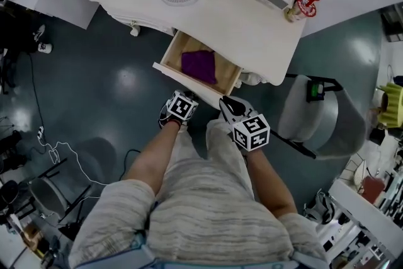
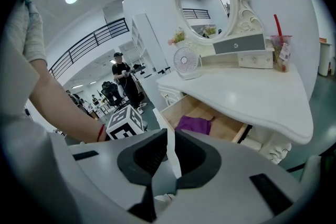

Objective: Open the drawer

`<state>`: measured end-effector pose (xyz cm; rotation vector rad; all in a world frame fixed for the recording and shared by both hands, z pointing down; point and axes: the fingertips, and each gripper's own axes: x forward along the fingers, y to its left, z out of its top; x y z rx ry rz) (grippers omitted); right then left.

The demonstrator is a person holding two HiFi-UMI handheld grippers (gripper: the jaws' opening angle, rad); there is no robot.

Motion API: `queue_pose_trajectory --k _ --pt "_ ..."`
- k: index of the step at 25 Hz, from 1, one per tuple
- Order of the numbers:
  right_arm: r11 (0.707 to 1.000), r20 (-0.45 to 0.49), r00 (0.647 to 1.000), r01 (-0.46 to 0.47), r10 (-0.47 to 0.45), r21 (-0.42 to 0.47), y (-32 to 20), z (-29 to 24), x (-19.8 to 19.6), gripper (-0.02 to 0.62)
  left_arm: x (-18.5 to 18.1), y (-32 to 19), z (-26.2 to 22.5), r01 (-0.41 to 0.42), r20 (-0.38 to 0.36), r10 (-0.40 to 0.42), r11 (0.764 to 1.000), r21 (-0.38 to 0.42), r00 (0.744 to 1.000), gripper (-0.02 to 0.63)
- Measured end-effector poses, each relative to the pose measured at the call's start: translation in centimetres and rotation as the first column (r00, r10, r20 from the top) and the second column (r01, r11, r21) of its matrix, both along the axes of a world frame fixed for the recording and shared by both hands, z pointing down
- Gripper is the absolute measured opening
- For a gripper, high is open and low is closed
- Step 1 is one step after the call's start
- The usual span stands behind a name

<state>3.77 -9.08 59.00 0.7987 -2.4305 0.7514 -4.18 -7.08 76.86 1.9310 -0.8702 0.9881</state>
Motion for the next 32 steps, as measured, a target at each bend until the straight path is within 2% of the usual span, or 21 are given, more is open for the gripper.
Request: queue_pose_trajectory --k 14,28,32 --pt "0.999 -0.022 0.999 0.043 -0.043 0.003 1.3 -0.2 -1.9 0.008 -1.1 3.9 0.7 -0.049 -0.016 0.048 0.998 -0.047 0.999 0.138" --pt "0.998 -0.057 0.996 0.069 -0.069 0.000 2.1 -0.7 -2.5 0.008 -1.2 3.8 0.5 -0.060 -0.035 0.059 0.997 -0.047 0.998 0.138" --pt "0.998 -0.062 0.996 0.066 -0.066 0.002 2.2 -0.9 -2.6 0.009 -1.0 3.7 -0.2 -0.051 -0.078 0.047 0.997 -0.059 0.996 0.138"
